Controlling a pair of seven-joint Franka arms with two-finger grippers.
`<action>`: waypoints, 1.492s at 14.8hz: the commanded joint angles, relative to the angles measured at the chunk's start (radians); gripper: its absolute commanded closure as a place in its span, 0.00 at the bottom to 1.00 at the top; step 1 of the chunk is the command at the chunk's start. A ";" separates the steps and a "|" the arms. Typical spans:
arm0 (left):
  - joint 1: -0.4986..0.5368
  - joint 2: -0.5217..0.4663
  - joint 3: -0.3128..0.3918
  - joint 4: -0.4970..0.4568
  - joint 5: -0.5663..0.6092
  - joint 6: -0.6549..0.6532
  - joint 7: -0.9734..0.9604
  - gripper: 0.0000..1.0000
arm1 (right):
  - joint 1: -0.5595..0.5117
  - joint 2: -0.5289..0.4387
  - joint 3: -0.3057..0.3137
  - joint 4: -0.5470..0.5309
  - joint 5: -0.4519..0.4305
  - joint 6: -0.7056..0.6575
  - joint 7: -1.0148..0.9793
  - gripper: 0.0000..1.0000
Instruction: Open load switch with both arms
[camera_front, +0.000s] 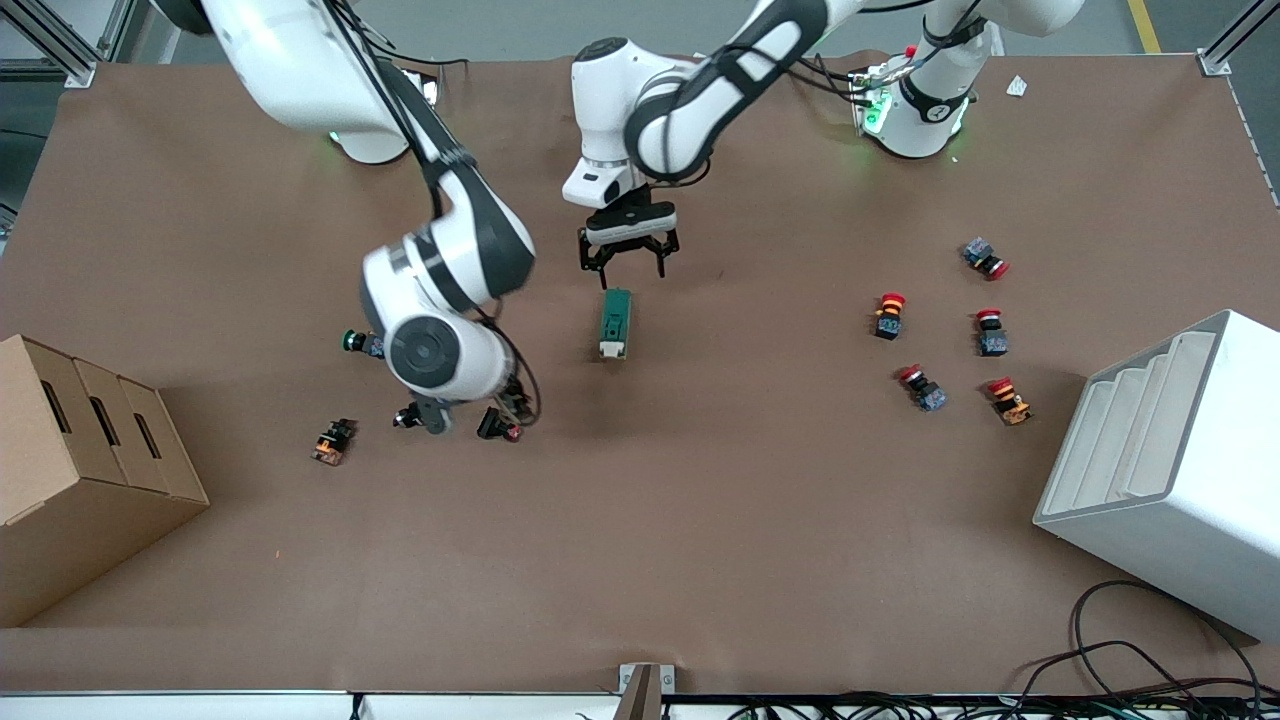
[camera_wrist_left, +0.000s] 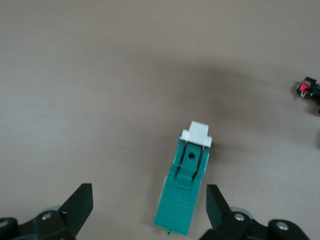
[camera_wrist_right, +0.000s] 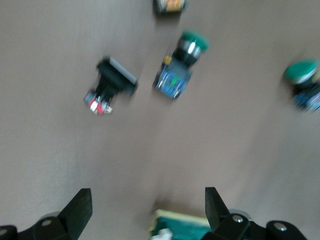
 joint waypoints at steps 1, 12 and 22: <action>-0.042 0.093 0.003 0.013 0.198 0.004 -0.181 0.01 | 0.028 0.092 -0.006 0.082 0.059 0.025 0.080 0.00; -0.136 0.279 0.015 0.023 0.707 -0.217 -0.448 0.01 | 0.177 0.162 -0.006 0.076 0.100 0.005 0.202 0.00; -0.170 0.317 0.016 0.023 0.757 -0.280 -0.467 0.01 | 0.151 0.135 0.086 0.125 0.117 -0.245 0.194 0.00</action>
